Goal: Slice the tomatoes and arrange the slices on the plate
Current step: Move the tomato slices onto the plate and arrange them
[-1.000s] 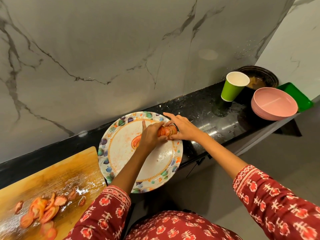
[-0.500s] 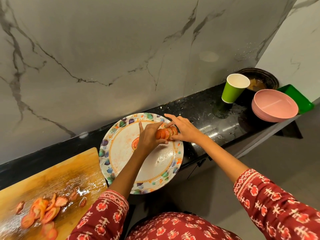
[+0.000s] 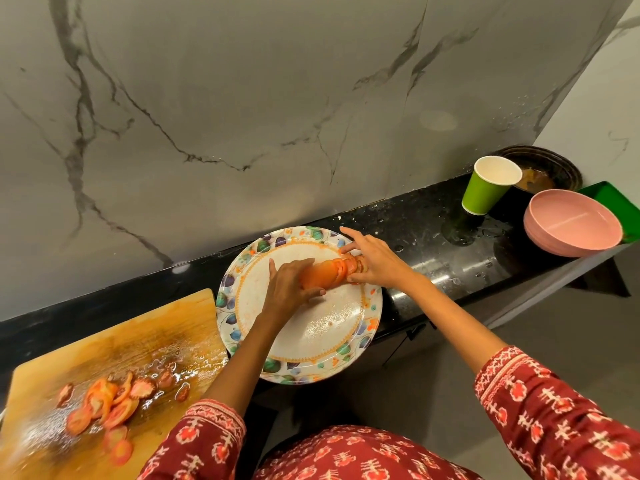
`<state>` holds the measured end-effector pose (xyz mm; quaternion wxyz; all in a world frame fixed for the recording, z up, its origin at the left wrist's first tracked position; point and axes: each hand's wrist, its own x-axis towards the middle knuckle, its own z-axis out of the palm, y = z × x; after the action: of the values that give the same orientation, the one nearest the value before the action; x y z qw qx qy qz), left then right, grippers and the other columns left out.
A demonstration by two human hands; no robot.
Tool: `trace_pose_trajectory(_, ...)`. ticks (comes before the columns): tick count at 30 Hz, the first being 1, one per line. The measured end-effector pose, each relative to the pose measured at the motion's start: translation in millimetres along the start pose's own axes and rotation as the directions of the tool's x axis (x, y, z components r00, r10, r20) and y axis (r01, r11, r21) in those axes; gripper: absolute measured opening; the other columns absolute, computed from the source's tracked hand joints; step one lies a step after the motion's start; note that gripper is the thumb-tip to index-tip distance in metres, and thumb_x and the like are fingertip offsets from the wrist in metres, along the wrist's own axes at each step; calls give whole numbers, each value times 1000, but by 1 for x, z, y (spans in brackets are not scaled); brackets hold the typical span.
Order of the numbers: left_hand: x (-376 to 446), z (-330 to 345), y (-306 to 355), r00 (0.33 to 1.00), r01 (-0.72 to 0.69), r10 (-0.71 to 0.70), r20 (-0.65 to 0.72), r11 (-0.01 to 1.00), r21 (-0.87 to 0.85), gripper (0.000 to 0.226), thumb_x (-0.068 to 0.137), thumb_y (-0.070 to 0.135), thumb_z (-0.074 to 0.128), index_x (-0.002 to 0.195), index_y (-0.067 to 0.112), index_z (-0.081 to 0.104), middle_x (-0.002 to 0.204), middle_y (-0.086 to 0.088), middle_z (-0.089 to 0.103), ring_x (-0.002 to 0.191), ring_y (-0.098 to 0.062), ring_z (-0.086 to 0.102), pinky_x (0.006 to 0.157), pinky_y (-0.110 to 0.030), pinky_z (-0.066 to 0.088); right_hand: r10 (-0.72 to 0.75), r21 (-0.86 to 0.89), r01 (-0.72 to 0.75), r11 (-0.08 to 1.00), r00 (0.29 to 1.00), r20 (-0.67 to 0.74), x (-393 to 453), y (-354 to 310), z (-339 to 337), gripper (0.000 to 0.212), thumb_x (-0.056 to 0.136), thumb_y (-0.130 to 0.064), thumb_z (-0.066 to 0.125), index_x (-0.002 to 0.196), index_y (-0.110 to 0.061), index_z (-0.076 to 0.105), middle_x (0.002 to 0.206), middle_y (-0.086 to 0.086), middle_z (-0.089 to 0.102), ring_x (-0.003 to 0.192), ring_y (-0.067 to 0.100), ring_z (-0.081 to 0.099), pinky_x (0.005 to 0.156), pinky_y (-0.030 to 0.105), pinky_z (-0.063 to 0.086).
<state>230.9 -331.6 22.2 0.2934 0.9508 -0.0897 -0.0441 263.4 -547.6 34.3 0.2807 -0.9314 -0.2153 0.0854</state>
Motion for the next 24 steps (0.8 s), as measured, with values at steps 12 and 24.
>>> trace_pose_trajectory(12,-1,-1,-5,1000,6,-6,-4,999,-51,71,73,38,74,135,19,44,136,-6,49,127,-23,43,115,-48,-4,-18,-9,18,1000,999,37,7,-3,9,91,77,-24,73,147,-23,16,122,-6,56,119,16,43,113,47,20)
trace_pose_trajectory(24,-7,-3,-23,999,54,-54,6,995,-86,83,69,39,77,139,19,37,137,-6,48,129,-23,40,115,-46,-2,-25,-51,35,998,982,188,26,-24,13,106,74,-25,76,149,-19,1,138,-4,49,138,19,26,116,52,-3)
